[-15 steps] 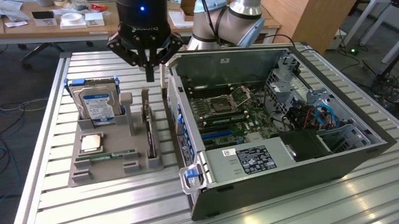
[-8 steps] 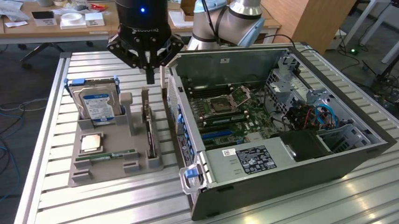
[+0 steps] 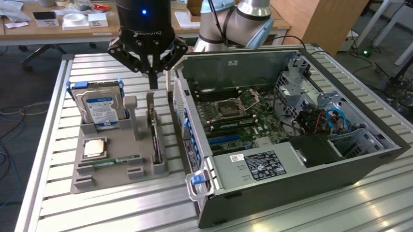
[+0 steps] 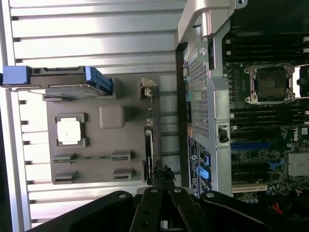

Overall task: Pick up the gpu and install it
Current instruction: 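Reach for the gpu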

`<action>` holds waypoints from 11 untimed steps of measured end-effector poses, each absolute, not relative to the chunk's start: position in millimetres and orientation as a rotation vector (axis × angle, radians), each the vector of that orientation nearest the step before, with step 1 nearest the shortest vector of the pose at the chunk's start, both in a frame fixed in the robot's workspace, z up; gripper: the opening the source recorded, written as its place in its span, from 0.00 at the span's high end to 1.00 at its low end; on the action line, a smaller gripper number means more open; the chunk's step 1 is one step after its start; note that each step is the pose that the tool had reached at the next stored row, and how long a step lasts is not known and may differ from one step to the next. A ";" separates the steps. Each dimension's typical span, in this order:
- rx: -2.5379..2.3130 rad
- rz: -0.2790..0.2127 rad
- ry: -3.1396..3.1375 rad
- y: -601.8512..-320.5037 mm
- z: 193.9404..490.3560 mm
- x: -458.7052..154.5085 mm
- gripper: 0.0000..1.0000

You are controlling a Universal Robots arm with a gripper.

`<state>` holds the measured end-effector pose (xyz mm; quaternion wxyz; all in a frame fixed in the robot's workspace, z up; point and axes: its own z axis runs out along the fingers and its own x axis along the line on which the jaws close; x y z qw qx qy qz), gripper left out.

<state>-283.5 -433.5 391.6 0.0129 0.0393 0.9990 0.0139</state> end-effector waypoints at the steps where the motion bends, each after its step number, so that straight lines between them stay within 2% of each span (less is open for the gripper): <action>1: 0.122 0.044 3.113 -433.8 391.5 -284.8 0.89; 11: 0.122 0.043 3.113 -434.2 391.3 -291.2 0.89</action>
